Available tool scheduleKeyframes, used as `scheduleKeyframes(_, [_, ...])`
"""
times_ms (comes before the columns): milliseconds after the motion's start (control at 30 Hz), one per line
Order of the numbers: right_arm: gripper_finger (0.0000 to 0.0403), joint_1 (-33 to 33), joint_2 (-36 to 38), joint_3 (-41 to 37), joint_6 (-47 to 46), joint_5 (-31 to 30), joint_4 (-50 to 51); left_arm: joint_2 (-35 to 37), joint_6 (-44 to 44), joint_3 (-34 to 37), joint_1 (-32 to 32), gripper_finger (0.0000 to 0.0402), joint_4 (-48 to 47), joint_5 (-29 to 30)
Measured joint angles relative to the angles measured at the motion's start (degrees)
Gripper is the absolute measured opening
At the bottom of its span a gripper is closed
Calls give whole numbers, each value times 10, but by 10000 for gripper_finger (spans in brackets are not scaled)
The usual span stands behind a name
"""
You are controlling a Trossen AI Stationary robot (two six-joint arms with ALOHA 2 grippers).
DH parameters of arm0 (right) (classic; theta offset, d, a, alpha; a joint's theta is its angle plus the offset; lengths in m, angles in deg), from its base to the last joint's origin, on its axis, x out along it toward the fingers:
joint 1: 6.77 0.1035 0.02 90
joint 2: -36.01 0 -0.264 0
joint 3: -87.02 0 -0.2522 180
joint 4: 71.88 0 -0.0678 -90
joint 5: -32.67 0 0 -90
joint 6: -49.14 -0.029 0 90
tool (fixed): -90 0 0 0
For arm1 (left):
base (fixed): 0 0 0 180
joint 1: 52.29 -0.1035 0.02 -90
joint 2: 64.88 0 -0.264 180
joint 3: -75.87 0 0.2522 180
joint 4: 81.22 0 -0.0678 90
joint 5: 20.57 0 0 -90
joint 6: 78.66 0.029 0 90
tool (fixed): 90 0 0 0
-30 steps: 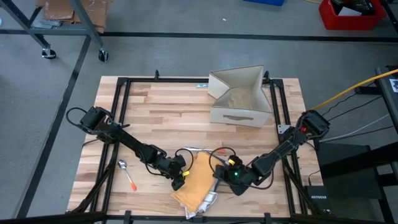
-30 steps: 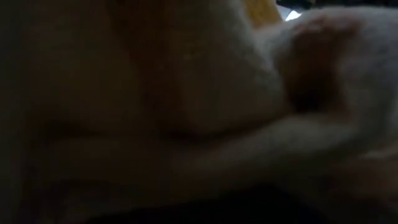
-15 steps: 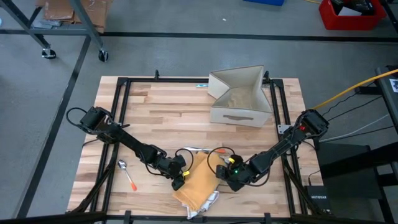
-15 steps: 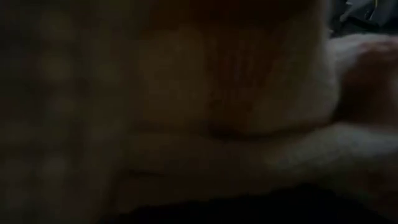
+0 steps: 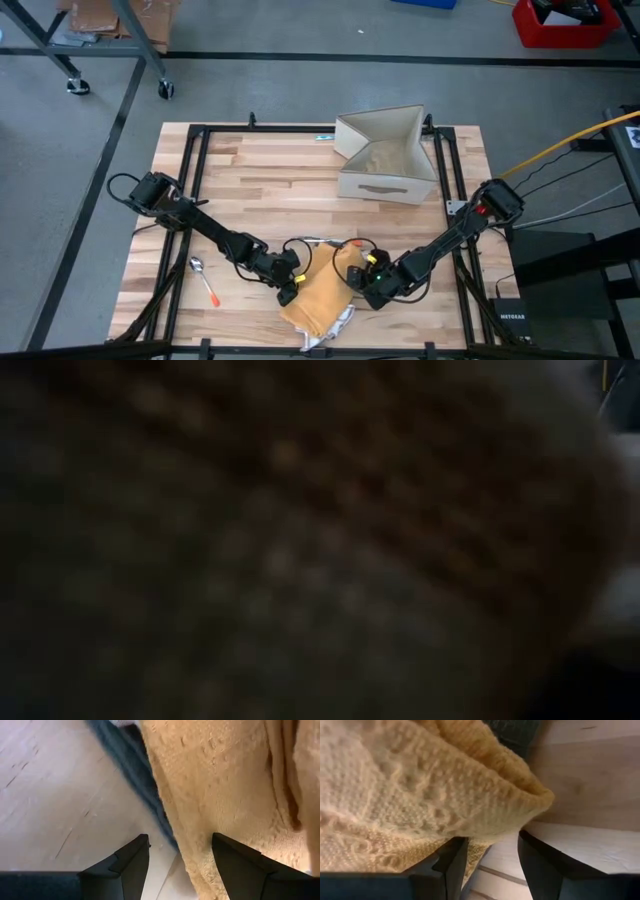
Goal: Fold towel
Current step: Put the kitchen towels into the brown laundry organizer
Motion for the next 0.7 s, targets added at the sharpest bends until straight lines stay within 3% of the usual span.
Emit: scheduleKeyframes(700, [177, 1, -13, -2, 2, -62, -48, 0, 16, 0, -1, 208, 60, -4])
